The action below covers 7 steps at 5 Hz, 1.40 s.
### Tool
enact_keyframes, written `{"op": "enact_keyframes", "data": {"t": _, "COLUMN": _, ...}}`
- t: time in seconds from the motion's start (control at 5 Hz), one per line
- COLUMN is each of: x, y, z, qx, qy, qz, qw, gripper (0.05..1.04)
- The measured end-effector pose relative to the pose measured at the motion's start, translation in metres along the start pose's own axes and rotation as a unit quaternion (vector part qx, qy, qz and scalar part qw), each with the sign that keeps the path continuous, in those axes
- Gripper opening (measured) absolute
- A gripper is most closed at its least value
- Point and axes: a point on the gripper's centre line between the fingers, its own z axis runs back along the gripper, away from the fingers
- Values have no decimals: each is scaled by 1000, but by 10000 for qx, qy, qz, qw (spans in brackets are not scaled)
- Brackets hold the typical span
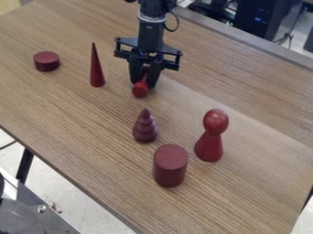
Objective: Put the tower shape on the right side of the table
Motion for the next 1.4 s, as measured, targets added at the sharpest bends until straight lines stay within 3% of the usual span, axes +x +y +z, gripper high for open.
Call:
{"op": "enact_keyframes", "data": {"t": 0.2, "x": 4, "y": -1, "z": 12, "qx": -66, "qy": -284, "qz": -6, "qw": 9996, "gripper": 317}}
{"op": "enact_keyframes", "data": {"t": 0.4, "x": 8, "y": -12, "z": 38, "qx": -157, "qy": -849, "qz": -300, "qw": 9958, "gripper": 317}}
{"op": "enact_keyframes", "data": {"t": 0.6, "x": 14, "y": -41, "z": 48, "qx": -255, "qy": -1057, "qz": -1144, "qw": 9875, "gripper": 317}}
{"op": "enact_keyframes", "data": {"t": 0.8, "x": 14, "y": -56, "z": 52, "qx": -225, "qy": -1269, "qz": -1561, "qw": 9793, "gripper": 317}}
{"op": "enact_keyframes", "data": {"t": 1.0, "x": 9, "y": -65, "z": 67, "qx": -426, "qy": -1592, "qz": -1901, "qw": 9678, "gripper": 317}}
{"op": "enact_keyframes", "data": {"t": 1.2, "x": 1, "y": -85, "z": 69, "qx": -575, "qy": -1637, "qz": -2356, "qw": 9563, "gripper": 317}}
{"op": "enact_keyframes", "data": {"t": 1.4, "x": -16, "y": -130, "z": 65, "qx": -739, "qy": -1563, "qz": -3146, "qw": 9333, "gripper": 317}}
